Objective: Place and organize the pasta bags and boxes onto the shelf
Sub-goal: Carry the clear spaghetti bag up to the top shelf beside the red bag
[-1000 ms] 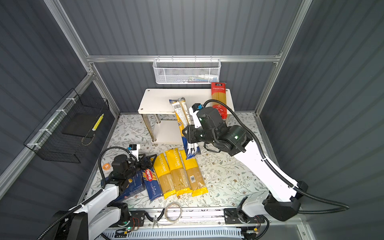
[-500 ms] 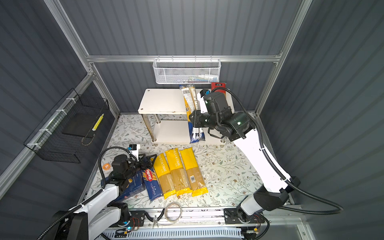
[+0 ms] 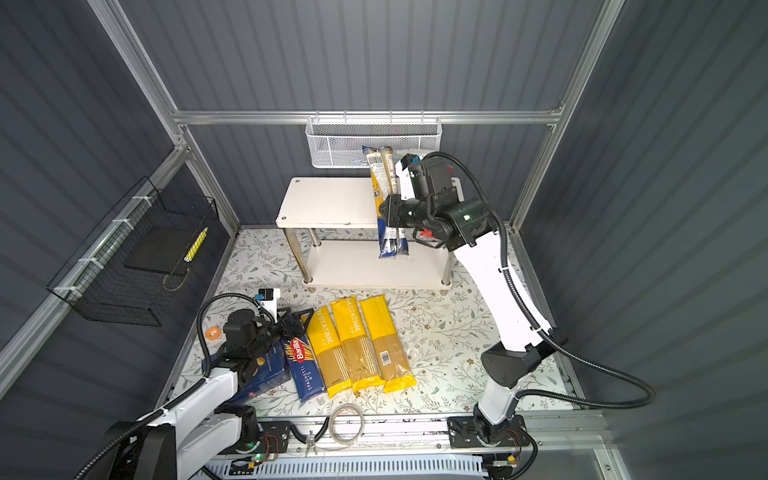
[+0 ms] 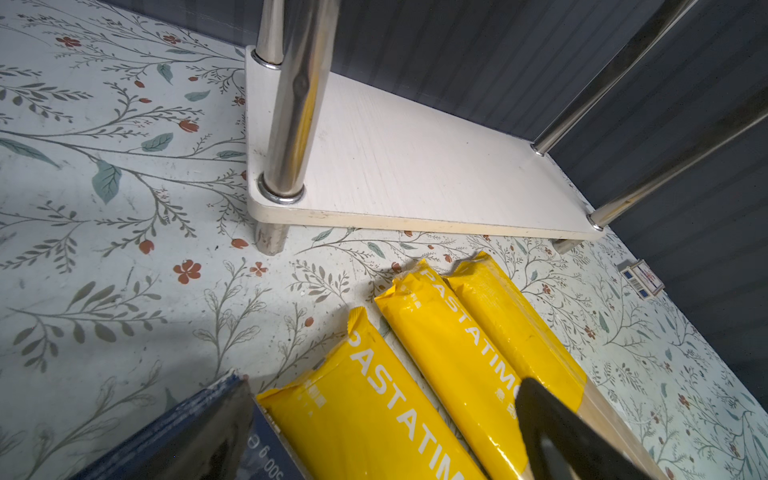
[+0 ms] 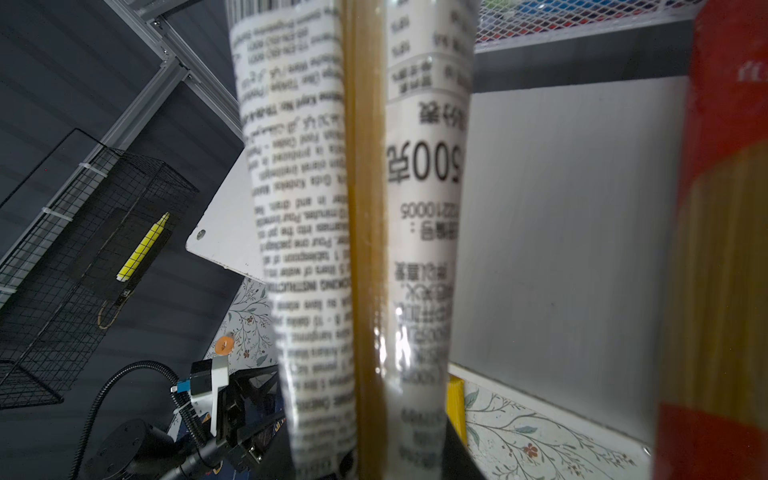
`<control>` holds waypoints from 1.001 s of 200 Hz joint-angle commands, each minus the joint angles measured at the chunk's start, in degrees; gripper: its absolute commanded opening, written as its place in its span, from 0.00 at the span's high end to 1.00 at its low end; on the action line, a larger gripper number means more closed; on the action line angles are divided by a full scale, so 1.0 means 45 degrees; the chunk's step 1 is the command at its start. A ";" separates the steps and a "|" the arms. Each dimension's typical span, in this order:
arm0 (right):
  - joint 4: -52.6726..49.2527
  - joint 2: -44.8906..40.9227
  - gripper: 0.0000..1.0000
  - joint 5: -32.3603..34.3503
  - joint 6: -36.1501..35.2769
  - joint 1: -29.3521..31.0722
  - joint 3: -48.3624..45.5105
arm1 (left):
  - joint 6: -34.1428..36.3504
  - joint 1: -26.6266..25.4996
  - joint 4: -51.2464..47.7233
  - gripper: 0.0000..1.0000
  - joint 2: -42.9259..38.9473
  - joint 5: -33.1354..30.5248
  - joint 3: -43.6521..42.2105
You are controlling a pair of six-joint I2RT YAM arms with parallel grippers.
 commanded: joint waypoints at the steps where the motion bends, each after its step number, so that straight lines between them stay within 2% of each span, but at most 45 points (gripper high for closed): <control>1: 0.1395 -0.0113 0.77 -0.0252 -0.0312 -0.0351 0.0956 | 0.0163 -0.0071 -0.0066 0.00 -0.0089 0.0013 0.0395; 154: 0.2334 0.0838 0.77 -0.0508 -0.0022 -0.1542 0.0839 | 0.0222 -0.0070 0.0191 0.00 -0.0234 0.0316 0.0249; 200: 0.2713 0.1149 0.74 -0.0428 0.0062 -0.1694 0.0893 | 0.0220 -0.0070 0.0190 0.00 -0.0305 0.0247 0.0205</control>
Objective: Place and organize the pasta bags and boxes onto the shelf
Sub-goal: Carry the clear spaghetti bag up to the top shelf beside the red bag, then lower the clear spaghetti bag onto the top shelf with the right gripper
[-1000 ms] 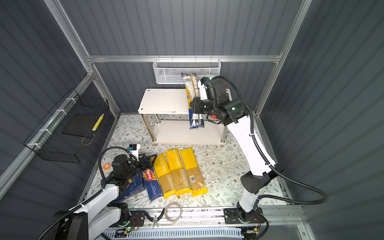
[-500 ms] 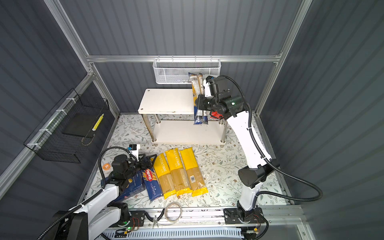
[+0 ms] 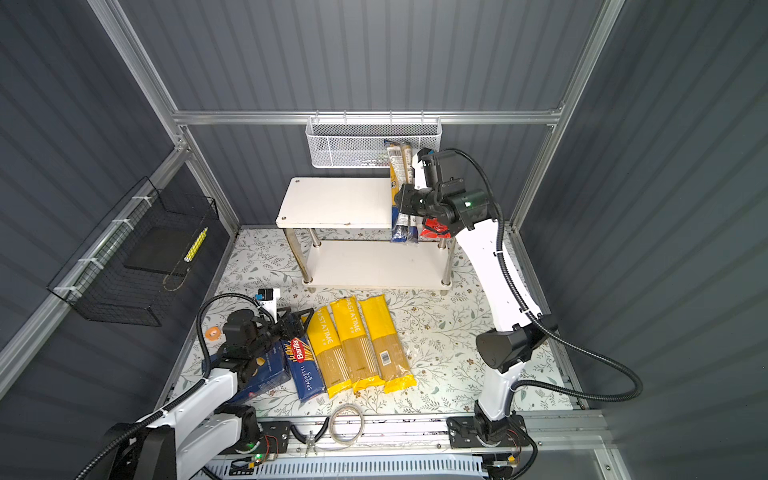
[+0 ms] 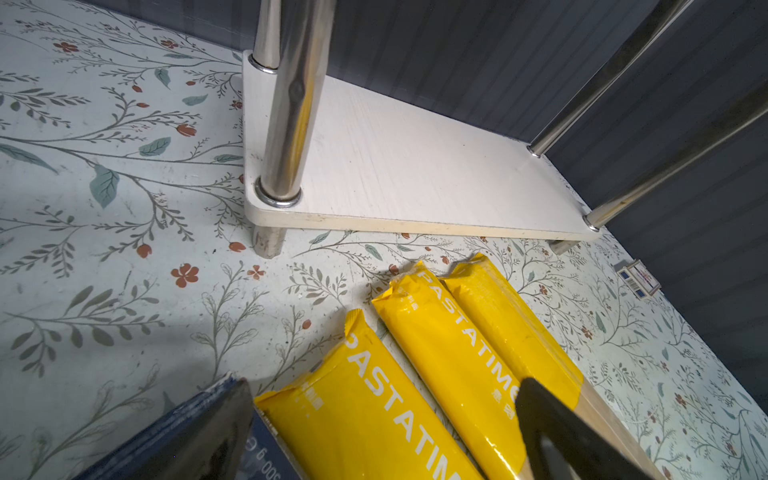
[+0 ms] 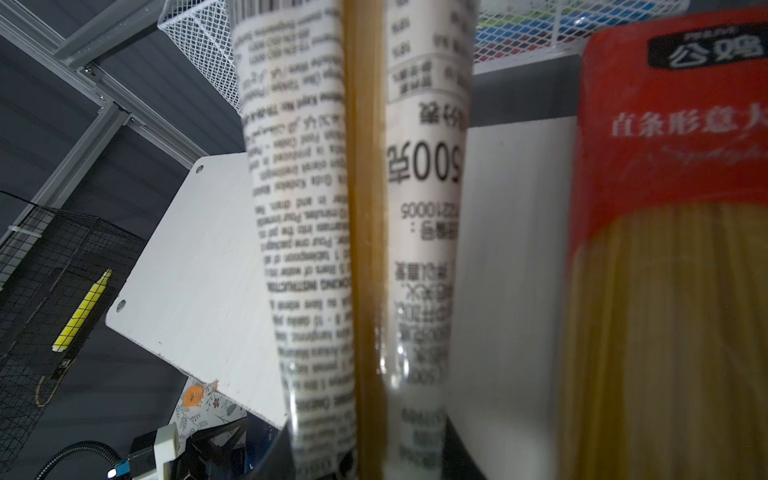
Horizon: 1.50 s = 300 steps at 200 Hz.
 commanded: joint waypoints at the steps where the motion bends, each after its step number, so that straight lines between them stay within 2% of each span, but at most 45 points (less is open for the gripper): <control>1: 0.1921 0.0035 0.74 0.0009 -0.0019 -0.0089 0.0629 | 0.0221 -0.0070 0.0167 0.00 -0.0167 0.0194 0.0205; 45: 0.2082 0.0134 0.73 -0.0069 0.0128 -0.0373 0.0592 | 0.0222 -0.0070 0.0164 0.00 -0.0075 0.0160 0.0244; 87: 0.2088 0.0188 0.63 0.0059 0.0186 -0.0437 0.0442 | 0.0181 -0.0070 0.0165 0.00 -0.0087 0.0194 0.0266; 186: 0.2098 0.0100 0.62 -0.0020 0.0319 -0.0453 0.0208 | 0.0104 -0.0070 0.0175 0.00 -0.0101 0.0254 0.0271; 222: 0.2063 0.0047 0.60 -0.0062 0.0207 -0.0448 0.0187 | 0.0107 -0.0069 0.0191 0.00 -0.0067 0.0262 0.0281; 254: 0.1937 -0.0060 0.56 -0.0030 0.0109 -0.0453 0.0181 | 0.0066 -0.0070 0.0181 0.00 -0.0121 0.0260 0.0273; 271: 0.1902 -0.0128 0.49 -0.0040 -0.0087 -0.0423 0.0196 | 0.0072 -0.0070 0.0176 0.00 -0.0088 0.0263 0.0265; 300: 0.1723 -0.0263 0.45 0.0224 -0.0455 -0.0383 0.0225 | 0.0068 -0.0070 0.0164 0.00 -0.0067 0.0243 0.0273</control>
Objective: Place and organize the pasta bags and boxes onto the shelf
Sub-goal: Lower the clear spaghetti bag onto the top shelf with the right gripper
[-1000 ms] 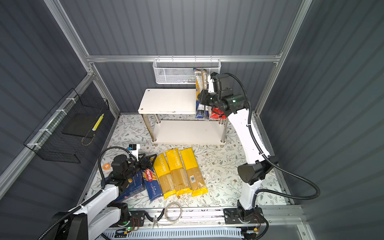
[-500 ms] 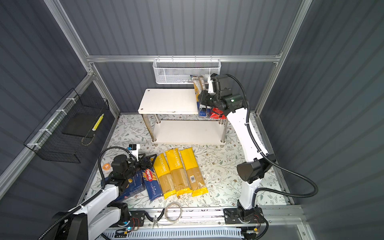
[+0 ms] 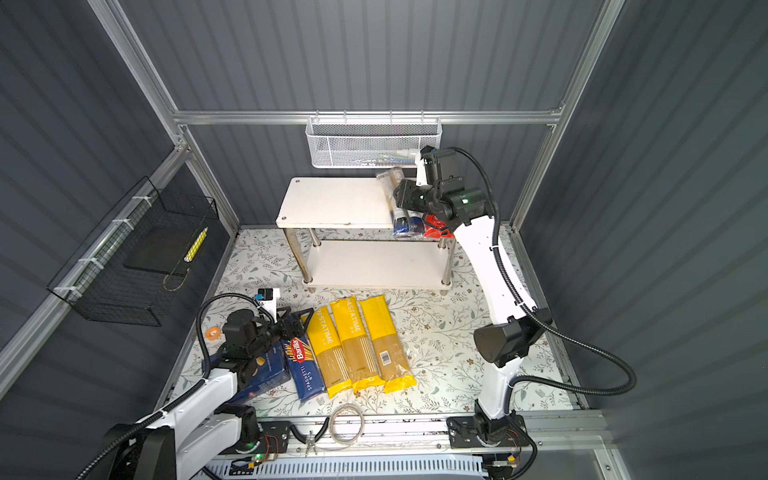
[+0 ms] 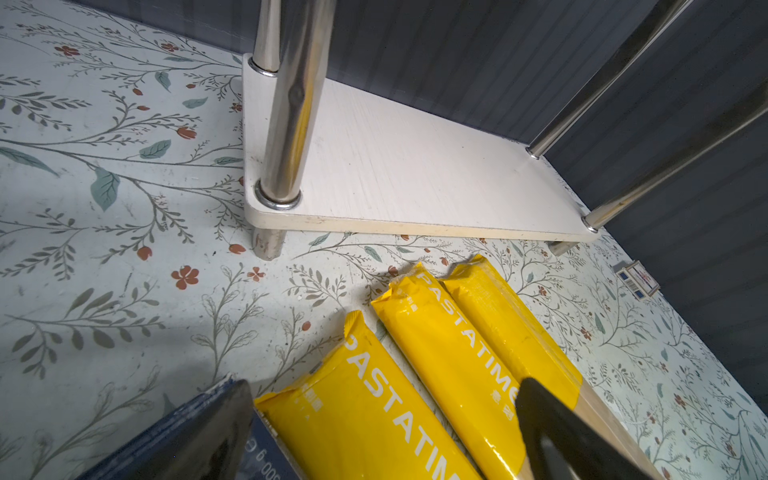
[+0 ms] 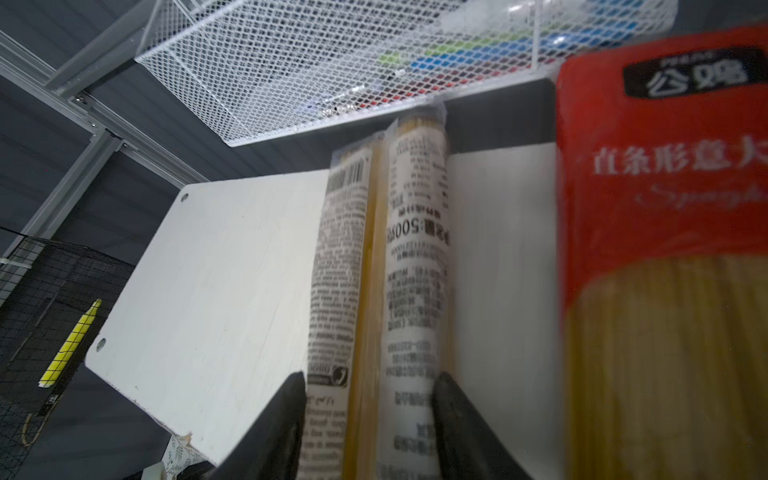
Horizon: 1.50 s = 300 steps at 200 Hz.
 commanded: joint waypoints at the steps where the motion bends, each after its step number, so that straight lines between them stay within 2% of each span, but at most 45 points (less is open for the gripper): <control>1: 0.0791 -0.0662 0.45 0.0234 -0.0525 -0.0020 0.0221 | 0.0077 -0.0070 0.0169 0.00 -0.0058 0.0238 0.0278; 35: 0.0413 -0.0990 0.39 0.0207 -0.1071 0.0202 0.0317 | 0.0066 -0.0070 0.0167 0.00 -0.0022 0.0170 0.0283; 49: -0.0275 -0.1135 0.34 0.0380 -0.1791 0.0590 0.0579 | 0.0071 -0.0072 0.0160 0.00 0.0020 0.0184 0.0300; 80: -0.2152 -0.1884 0.28 0.3455 -0.3936 0.2441 0.0200 | 0.0085 -0.0070 0.0147 0.00 -0.0008 0.0127 0.0283; 99: -0.2352 -0.2741 0.26 0.4536 -0.4283 0.3250 -0.0960 | 0.0095 -0.0070 0.0135 0.00 0.0001 0.0151 0.0302; 136: -0.0753 -0.4637 0.21 0.4944 -0.3888 0.3342 -0.4019 | 0.0096 -0.0070 0.0125 0.00 -0.0039 0.0204 0.0302; 149: -0.0470 -0.4848 0.19 0.5141 -0.3850 0.3317 -0.4431 | 0.0092 -0.0070 0.0115 0.00 -0.0033 0.0214 0.0302; 186: -0.0682 -0.4436 0.13 0.5014 -0.3840 0.3281 -0.4260 | 0.0123 -0.0070 0.0087 0.00 -0.0096 0.0167 0.0302; 259: -0.0875 -0.3480 0.12 0.4569 -0.3944 0.3147 -0.3505 | 0.0144 -0.0070 -0.0025 0.00 -0.0136 0.0142 0.0322; 300: -0.1101 -0.3273 0.11 0.5234 -0.3934 0.3117 -0.3520 | 0.0100 -0.0070 0.0013 0.00 -0.0087 0.0153 0.0342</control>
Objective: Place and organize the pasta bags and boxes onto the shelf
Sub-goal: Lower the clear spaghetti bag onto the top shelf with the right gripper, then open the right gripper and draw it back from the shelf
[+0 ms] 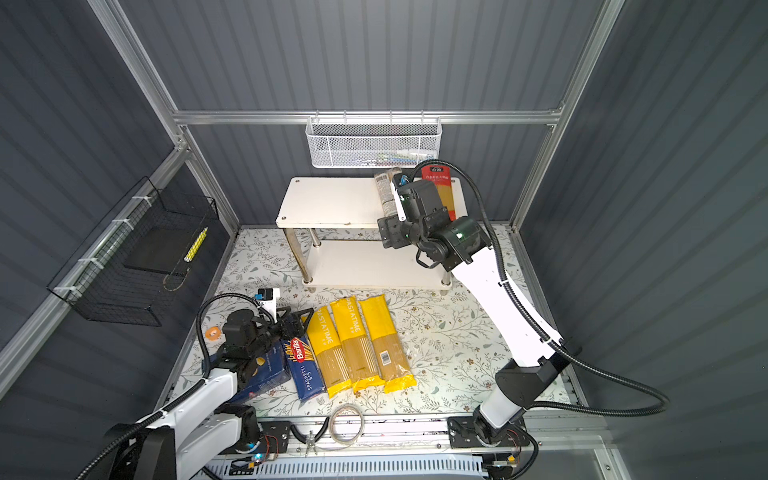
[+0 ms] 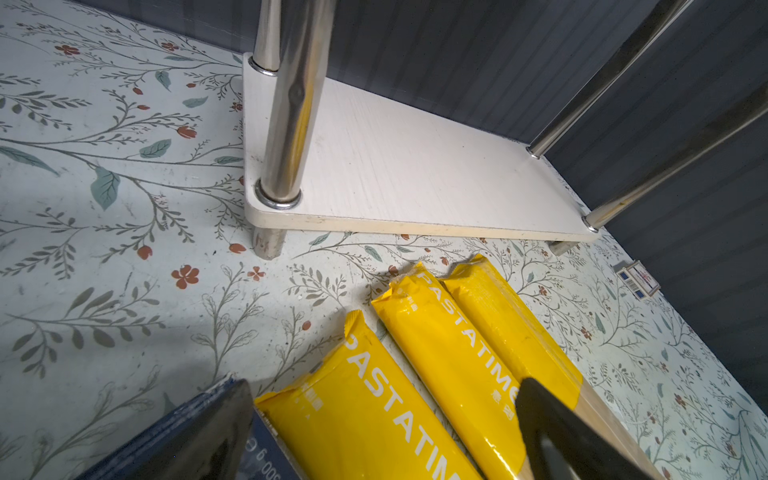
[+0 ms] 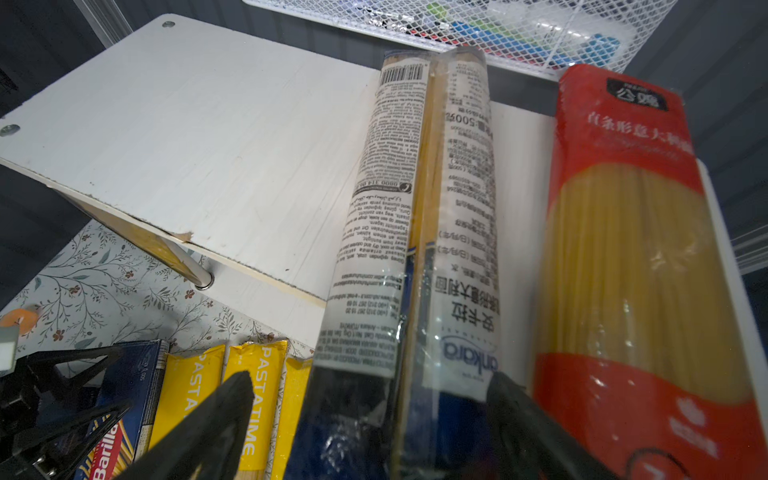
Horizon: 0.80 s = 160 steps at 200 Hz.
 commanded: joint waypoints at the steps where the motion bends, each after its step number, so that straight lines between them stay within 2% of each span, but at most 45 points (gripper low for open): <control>1: -0.0217 0.0092 0.11 0.0421 -0.0140 -0.0069 0.0351 | 0.0103 -0.0070 0.0023 0.00 -0.0087 0.0159 0.0342; 72: -0.0543 0.0028 0.08 -0.0212 0.0163 -0.0041 0.0015 | 0.0064 -0.0070 0.0176 0.00 -0.0018 0.0148 0.0266; 160: -0.0468 -0.0510 0.08 -0.2538 0.0705 0.0124 -0.0506 | 0.0063 -0.0070 0.0200 0.00 0.0192 0.0150 0.0302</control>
